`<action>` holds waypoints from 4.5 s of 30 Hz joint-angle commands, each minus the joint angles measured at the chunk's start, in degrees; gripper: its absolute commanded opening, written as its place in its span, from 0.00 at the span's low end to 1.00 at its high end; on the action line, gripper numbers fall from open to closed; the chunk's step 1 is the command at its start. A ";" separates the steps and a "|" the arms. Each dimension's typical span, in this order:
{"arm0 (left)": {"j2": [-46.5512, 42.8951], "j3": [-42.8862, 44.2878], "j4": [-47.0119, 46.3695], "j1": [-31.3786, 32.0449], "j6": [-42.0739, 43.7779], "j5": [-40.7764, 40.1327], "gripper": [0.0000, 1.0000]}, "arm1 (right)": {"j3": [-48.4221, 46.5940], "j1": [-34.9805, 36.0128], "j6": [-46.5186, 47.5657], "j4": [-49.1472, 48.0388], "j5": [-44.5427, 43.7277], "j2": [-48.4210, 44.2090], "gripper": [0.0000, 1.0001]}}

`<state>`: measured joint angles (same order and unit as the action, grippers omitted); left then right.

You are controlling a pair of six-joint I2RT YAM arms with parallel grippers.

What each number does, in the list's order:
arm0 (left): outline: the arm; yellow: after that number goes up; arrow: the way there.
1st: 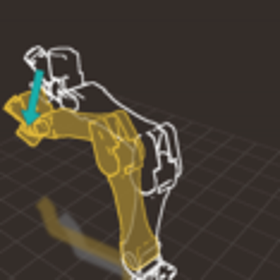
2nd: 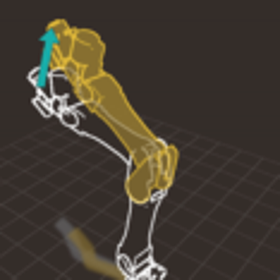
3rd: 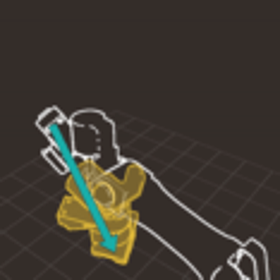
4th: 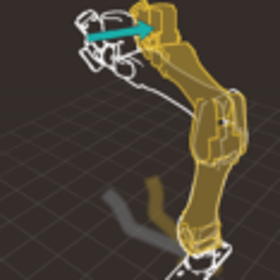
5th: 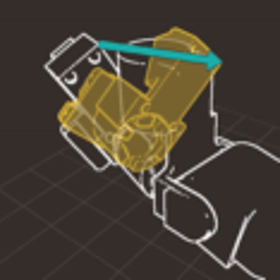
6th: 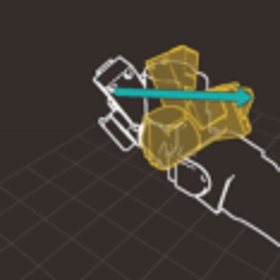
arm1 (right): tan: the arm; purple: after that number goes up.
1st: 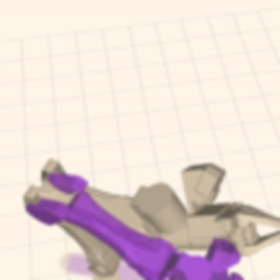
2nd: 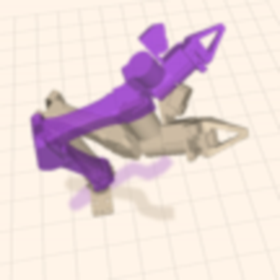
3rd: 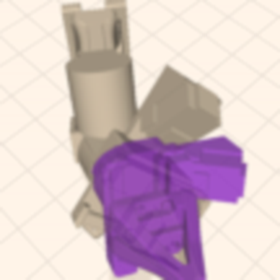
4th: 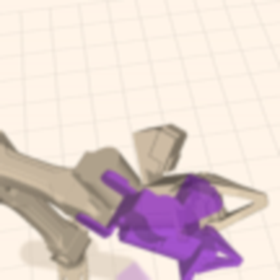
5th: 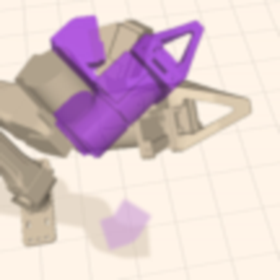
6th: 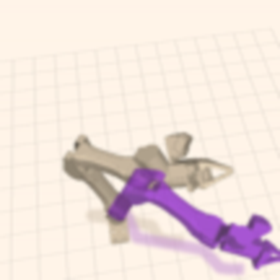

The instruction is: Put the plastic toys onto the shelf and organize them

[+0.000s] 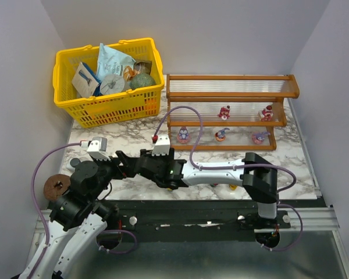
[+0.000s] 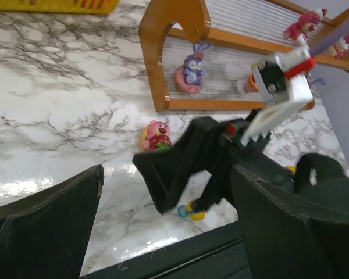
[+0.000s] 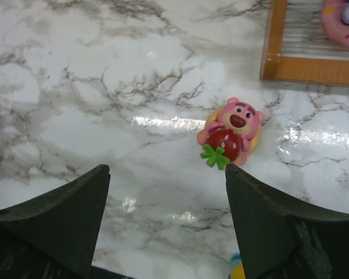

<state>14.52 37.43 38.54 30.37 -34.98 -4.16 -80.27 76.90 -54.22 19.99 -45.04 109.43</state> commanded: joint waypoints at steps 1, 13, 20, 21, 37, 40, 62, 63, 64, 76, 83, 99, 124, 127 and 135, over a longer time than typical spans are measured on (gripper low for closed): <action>0.07 0.01 -2.07 0.48 -0.79 0.47 0.99 | -4.89 -0.17 -12.66 12.87 -8.31 6.13 0.86; -7.91 1.50 4.69 0.48 -7.89 -18.41 0.99 | -7.53 -1.76 -17.50 17.19 -8.05 11.86 0.79; -9.78 1.68 5.93 0.48 -9.49 -22.38 0.99 | -6.48 -1.85 -17.94 16.05 -8.05 12.92 0.73; -9.43 1.68 5.93 0.48 -9.40 -22.29 0.99 | -6.30 -2.02 -18.12 15.96 -7.96 12.92 0.70; -8.72 1.51 5.22 0.48 -8.70 -20.53 0.99 | -6.30 -2.90 -17.50 15.78 -10.69 11.69 0.79; -8.72 1.51 5.14 0.48 -8.52 -20.36 0.99 | -6.30 -3.16 -17.24 15.26 -11.04 11.34 0.79; -8.72 1.33 4.70 0.48 -8.17 -19.66 0.99 | -4.02 -5.45 -14.43 9.81 -10.42 9.31 0.47; -8.72 1.42 4.70 0.48 -8.17 -19.65 0.99 | -4.02 -5.45 -14.25 9.81 -10.34 9.23 0.41; -8.72 1.42 4.70 0.48 -8.17 -19.65 0.99 | -3.93 -5.45 -13.73 9.81 -10.25 9.14 0.37; -8.81 1.33 4.52 0.48 -8.00 -19.39 0.99 | 1.07 -5.45 -2.85 7.44 -6.21 0.45 0.11; -8.99 1.33 4.43 0.48 -8.00 -19.30 0.99 | 2.57 -5.45 4.99 6.82 -4.89 -7.90 0.10; -8.81 1.33 4.43 0.48 -8.00 -19.30 0.99 | 2.83 -13.09 20.28 1.56 -11.04 -17.49 0.10; -7.32 1.24 4.35 0.48 -7.91 -18.86 0.99 | 3.45 -22.85 44.46 -23.15 -0.76 -11.26 0.10; -7.40 1.33 4.26 0.48 -7.82 -18.69 0.99 | 4.33 -23.38 44.81 -24.29 0.21 -11.17 0.10; -6.88 1.24 4.08 0.48 -7.56 -18.25 0.99 | 4.68 -24.17 44.29 -24.56 2.50 -9.67 0.14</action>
<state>7.05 38.24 43.75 30.76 -43.09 -23.22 -76.23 53.12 -10.44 -1.89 -44.23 98.43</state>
